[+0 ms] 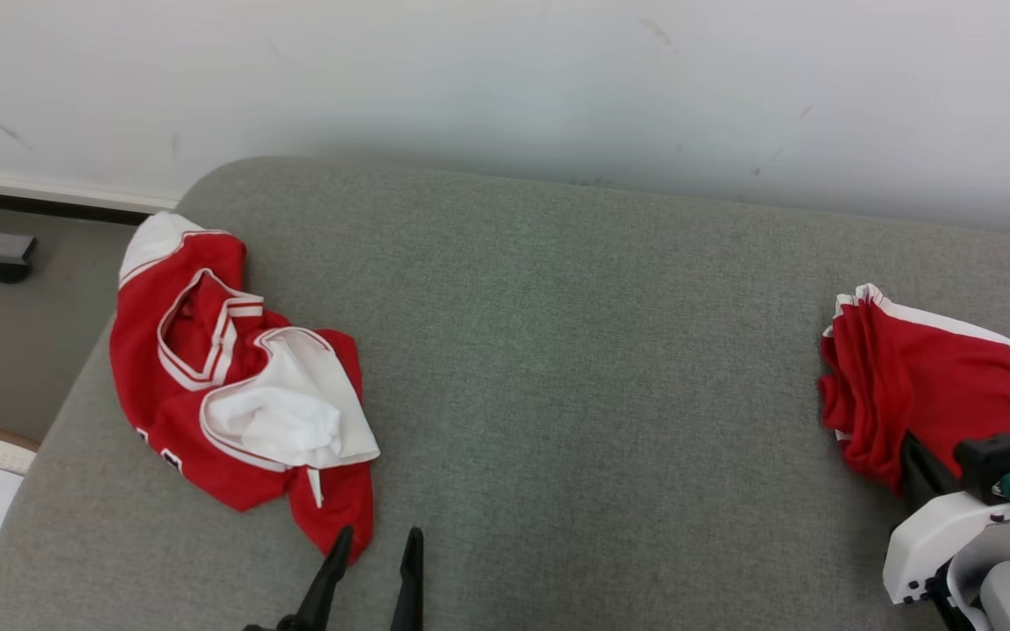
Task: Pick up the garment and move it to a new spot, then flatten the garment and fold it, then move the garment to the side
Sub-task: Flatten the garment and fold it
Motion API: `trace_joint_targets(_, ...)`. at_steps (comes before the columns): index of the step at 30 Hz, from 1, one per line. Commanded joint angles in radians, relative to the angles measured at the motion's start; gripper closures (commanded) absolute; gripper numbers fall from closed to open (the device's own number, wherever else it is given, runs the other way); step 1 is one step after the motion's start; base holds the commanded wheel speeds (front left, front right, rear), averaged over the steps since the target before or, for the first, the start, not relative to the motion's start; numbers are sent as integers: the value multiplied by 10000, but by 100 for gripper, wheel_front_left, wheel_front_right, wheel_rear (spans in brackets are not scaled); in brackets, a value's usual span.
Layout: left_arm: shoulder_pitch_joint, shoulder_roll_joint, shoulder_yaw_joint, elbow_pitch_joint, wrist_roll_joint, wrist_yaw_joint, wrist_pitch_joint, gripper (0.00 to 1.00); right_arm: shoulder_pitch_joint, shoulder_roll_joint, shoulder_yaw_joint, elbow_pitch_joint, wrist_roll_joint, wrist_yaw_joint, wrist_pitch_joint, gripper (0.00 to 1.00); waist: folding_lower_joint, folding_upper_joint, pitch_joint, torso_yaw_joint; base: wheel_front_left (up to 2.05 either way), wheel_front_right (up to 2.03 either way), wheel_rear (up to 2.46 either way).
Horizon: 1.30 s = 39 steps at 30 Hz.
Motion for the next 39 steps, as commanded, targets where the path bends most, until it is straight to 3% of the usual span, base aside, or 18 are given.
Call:
trace_joint_targets(1,-109,33,-18,40,-131,26,-2,0,-127,77,233,72,65,-2,-49,100,-1,0,-35,23,0,0,0)
trace_joint_targets(7,-24,35,-46,45,-210,90,-2,0,-151,165,1311,341,118,-2,35,100,-1,0,-173,60,0,0,0)
trace_joint_targets(20,84,35,-136,26,-315,171,-2,0,-301,471,2380,501,9,-2,-249,100,-1,0,-361,-278,0,0,0)
trace_joint_targets(27,295,35,-36,109,-342,178,-2,0,99,589,2794,261,333,-2,-394,100,-1,0,-743,-476,0,0,0)
trace_joint_targets(32,579,33,192,166,-224,150,-2,0,894,160,2501,-523,726,-2,-479,100,-1,0,-1297,-707,0,0,0)
trace_joint_targets(35,658,33,356,141,-75,108,-2,0,1518,-190,1996,-1215,792,-2,-485,75,-1,0,-1453,-858,0,0,0)
trace_joint_targets(36,676,33,404,139,2,57,-2,0,1746,-306,1740,-1546,811,-2,-488,63,-1,0,-1499,-904,0,0,0)
trace_joint_targets(37,714,33,455,152,40,34,-2,0,1987,-417,1480,-1914,760,-2,-491,43,-1,0,-1538,-955,0,0,0)
trace_joint_targets(38,747,35,521,173,71,26,-2,0,2278,-528,1227,-2275,663,-2,-487,0,-1,0,-1575,-1010,0,0,0)
trace_joint_targets(39,774,35,597,201,106,-8,-2,0,2609,-606,963,-2601,605,-2,-487,0,-1,0,-1613,-1059,0,0,0)
